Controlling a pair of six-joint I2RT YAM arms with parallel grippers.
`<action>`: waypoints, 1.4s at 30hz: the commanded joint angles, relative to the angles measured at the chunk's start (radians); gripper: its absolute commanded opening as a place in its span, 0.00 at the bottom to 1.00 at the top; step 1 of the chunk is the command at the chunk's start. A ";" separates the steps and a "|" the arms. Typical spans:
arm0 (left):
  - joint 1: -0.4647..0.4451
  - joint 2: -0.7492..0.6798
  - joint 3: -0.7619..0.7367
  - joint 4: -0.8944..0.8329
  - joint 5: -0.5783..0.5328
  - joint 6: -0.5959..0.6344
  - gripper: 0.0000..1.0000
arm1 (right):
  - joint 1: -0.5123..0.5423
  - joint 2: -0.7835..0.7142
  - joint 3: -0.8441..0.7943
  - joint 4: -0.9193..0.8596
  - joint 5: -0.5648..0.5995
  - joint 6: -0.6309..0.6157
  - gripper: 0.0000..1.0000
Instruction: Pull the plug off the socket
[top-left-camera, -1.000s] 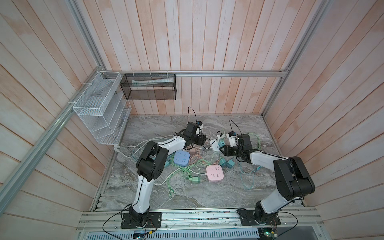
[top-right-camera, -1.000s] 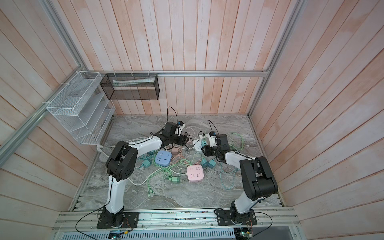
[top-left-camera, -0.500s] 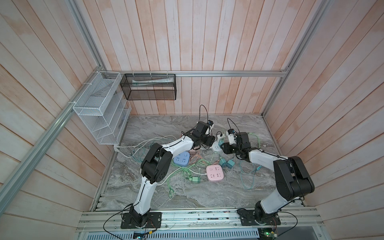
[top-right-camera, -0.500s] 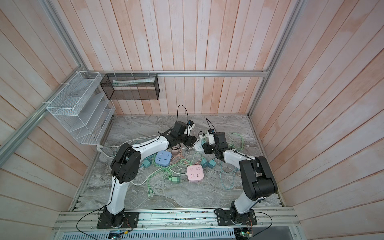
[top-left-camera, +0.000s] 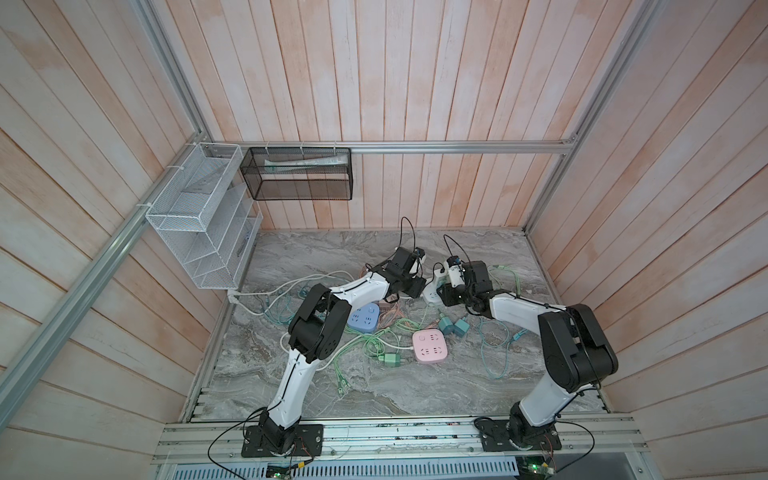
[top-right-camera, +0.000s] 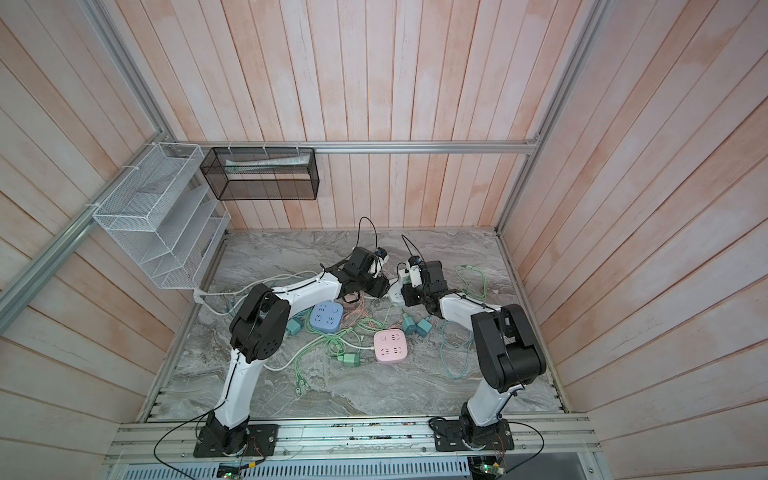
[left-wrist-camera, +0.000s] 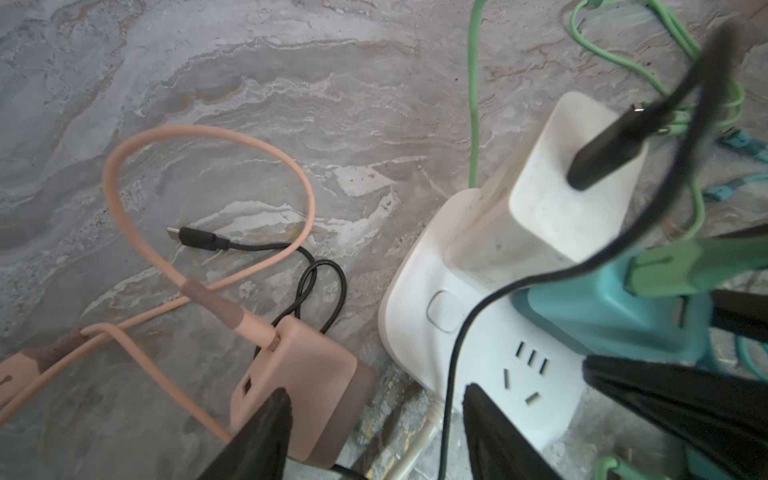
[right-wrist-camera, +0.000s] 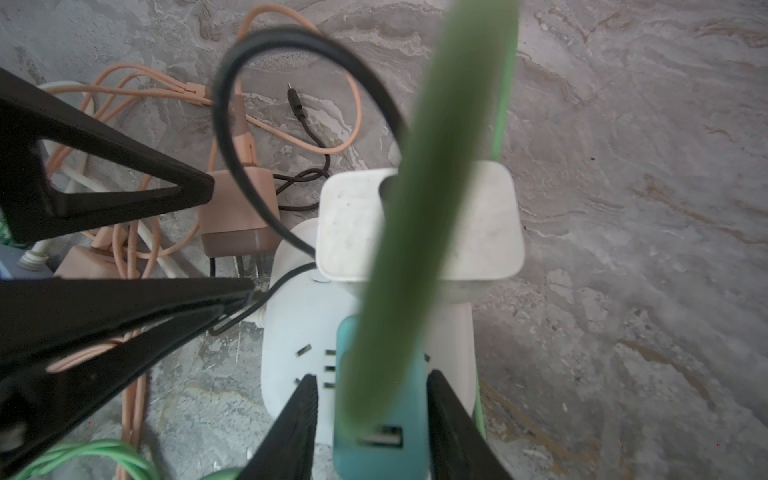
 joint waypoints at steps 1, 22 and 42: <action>-0.001 0.044 0.052 -0.037 0.010 0.013 0.67 | 0.011 0.017 0.030 -0.050 0.042 -0.006 0.39; -0.023 0.036 0.058 -0.065 -0.050 0.015 0.69 | 0.036 0.047 0.059 -0.096 0.096 -0.028 0.31; -0.064 0.134 0.160 -0.158 -0.130 0.078 0.77 | 0.048 0.039 0.079 -0.091 0.082 -0.037 0.23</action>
